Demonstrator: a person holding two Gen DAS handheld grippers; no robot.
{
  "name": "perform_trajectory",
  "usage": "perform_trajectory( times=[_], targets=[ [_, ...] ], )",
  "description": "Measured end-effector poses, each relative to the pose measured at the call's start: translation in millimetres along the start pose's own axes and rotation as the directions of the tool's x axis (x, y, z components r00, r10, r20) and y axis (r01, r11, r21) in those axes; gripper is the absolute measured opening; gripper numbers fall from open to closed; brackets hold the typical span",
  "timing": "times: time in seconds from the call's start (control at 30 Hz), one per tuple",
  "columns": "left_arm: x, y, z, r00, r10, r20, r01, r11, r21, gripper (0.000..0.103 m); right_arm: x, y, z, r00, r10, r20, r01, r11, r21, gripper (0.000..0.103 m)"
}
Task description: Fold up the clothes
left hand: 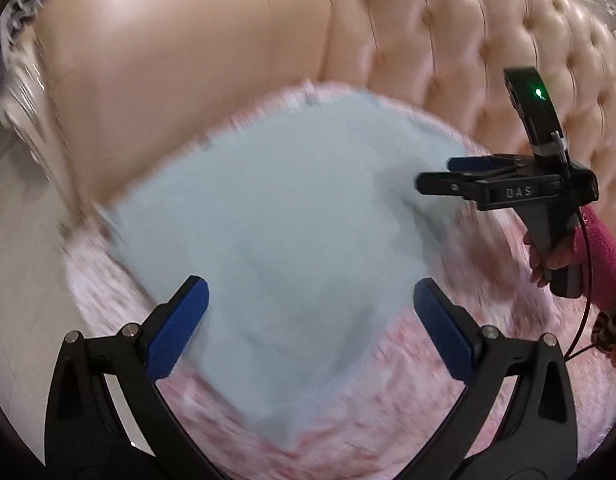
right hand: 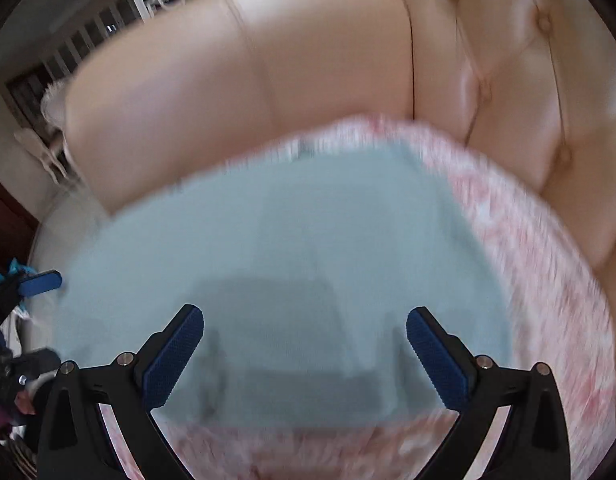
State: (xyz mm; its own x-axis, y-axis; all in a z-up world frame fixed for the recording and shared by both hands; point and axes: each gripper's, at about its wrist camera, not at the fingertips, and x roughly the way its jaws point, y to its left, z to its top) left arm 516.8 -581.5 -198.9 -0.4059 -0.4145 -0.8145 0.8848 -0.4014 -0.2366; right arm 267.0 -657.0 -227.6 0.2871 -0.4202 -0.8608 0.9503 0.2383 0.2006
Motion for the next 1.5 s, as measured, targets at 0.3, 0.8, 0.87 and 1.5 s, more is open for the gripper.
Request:
perform_trajectory(
  times=[0.3,0.8,0.87,1.5],
  targets=[
    [-3,2,-10,0.999,0.027,-0.041,-0.027,1.0,0.001,0.102,-8,0,-13,0.999,-0.009,-0.037,0.01,1.0,0.023,0.103],
    [-170,-77,-22,0.972,0.07,0.226,-0.089,0.993,0.073,0.102,-185,63,-104,0.986,-0.005,0.168,-0.034,0.973,0.226,0.103],
    [-182,-93,-32,0.963,0.081,0.257,-0.108,0.99,0.094,0.102,-200,79,-124,0.98,0.006,0.198,-0.053,0.971,0.232,0.103],
    [-237,-101,-71,0.918,0.154,0.365,-0.15,0.988,-0.041,0.102,-285,190,-177,0.927,-0.224,0.301,0.214,0.975,0.065,0.103]
  ],
)
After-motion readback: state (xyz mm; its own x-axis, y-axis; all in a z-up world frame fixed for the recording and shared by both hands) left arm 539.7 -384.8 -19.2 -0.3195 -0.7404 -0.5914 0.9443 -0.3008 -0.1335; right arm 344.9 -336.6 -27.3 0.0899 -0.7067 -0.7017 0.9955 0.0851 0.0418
